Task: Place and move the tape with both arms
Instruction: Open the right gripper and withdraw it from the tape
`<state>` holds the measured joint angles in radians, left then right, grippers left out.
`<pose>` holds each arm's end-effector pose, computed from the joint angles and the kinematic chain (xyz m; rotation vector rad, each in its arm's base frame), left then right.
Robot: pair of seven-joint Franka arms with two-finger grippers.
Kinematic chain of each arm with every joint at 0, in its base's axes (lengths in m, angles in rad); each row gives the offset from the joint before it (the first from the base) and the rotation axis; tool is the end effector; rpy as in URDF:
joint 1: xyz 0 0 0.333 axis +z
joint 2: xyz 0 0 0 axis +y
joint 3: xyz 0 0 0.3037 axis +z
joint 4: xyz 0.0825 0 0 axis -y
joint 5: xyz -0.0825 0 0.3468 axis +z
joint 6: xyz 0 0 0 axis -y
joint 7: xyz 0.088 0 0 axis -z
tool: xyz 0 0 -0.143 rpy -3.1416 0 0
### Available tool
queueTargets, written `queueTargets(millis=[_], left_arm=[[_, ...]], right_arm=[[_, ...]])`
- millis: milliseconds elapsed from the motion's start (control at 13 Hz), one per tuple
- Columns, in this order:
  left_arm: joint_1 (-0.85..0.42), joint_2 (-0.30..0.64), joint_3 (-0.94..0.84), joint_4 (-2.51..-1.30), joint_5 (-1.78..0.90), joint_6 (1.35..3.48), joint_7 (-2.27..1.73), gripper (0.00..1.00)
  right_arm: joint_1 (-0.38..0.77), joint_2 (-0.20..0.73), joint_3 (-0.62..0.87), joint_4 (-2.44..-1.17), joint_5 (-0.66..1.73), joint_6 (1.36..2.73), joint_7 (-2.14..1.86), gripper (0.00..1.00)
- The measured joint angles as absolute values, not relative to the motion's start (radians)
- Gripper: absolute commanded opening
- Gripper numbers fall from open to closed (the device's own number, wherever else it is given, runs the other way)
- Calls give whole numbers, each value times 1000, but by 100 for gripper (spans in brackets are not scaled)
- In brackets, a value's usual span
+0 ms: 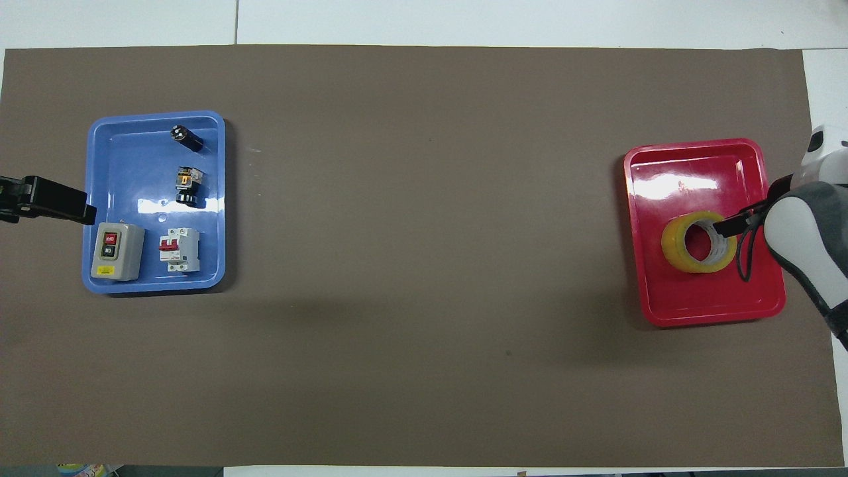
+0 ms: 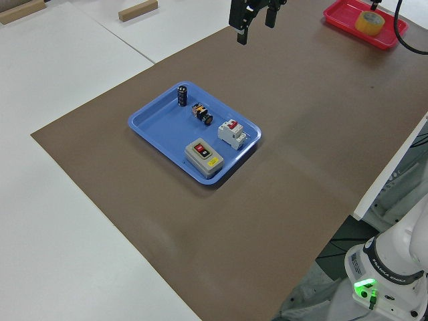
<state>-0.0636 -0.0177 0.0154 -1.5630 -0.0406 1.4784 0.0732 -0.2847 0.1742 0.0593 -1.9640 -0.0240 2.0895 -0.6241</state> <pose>0.4991 -0.0301 0.5810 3.0923 -0.1917 -0.1029 0.5371 -0.1259 0.3540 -3.0644 -0.6379 0.0756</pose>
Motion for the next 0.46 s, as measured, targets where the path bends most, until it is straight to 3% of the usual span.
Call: queueTargets(millis=[462], left_arm=[[-63, -18, 15, -1563, -41, 1478, 73, 100]], right_arm=[[-184, 133, 68, -1577, -24, 1626, -339, 100]])
